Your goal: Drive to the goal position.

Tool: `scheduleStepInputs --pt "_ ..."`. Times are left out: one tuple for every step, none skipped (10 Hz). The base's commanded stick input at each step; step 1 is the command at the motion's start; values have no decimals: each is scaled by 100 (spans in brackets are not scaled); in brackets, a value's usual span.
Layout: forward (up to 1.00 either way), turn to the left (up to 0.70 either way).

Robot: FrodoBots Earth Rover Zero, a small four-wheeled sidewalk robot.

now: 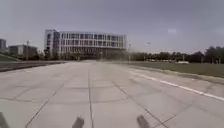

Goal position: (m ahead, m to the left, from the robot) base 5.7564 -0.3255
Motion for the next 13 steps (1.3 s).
scheduleStepInputs --pt "70 0" --pt "70 0" --pt "70 0" --pt "70 0" --pt "70 0" --pt "70 0" --pt "70 0" --pt "70 0" --pt "70 0" --pt "70 0" --pt "70 0" --pt "70 0" --pt "70 0"
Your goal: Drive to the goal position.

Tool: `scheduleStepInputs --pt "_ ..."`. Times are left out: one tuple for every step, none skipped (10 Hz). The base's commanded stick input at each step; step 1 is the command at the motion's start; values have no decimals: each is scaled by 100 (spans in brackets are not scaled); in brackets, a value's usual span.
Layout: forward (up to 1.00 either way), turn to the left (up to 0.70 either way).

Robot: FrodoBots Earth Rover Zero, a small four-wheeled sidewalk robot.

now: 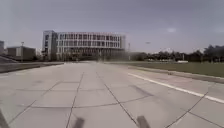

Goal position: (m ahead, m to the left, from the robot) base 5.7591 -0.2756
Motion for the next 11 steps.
scheduleStepInputs --pt "70 0" --pt "70 0" --pt "70 0" --pt "70 0" --pt "70 0" --pt "70 0" --pt "70 0" --pt "70 0" --pt "70 0" --pt "70 0" --pt "70 0"
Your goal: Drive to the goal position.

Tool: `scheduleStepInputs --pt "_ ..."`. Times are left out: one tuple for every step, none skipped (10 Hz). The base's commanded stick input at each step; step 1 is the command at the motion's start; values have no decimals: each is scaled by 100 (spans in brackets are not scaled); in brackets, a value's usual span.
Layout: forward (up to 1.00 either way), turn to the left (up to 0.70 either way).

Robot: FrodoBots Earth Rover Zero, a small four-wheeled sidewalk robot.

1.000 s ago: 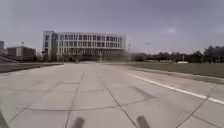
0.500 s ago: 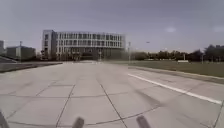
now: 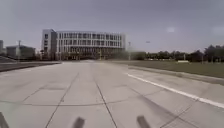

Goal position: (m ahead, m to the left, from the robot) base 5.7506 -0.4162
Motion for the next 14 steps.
scheduleStepInputs --pt "70 0" --pt "70 0" --pt "70 28" --pt "70 35" --pt "70 35" --pt "70 35" --pt "70 35" --pt "70 0" --pt "70 0" --pt "70 0" --pt "70 0" --pt "70 0" --pt "70 0" --pt "70 0"
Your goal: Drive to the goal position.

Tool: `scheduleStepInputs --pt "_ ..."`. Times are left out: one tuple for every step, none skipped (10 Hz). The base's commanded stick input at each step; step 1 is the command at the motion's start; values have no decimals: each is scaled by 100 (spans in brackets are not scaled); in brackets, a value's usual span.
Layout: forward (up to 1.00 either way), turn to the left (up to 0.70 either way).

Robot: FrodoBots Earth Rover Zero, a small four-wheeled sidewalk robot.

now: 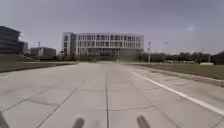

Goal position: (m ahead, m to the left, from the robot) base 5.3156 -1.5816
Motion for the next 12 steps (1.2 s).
scheduleStepInputs --pt "70 0" --pt "70 0" --pt "70 0" --pt "70 0" --pt "70 0" --pt "70 0" --pt "70 0" --pt "70 0" --pt "70 0" --pt "70 0" --pt "70 0" --pt "70 0"
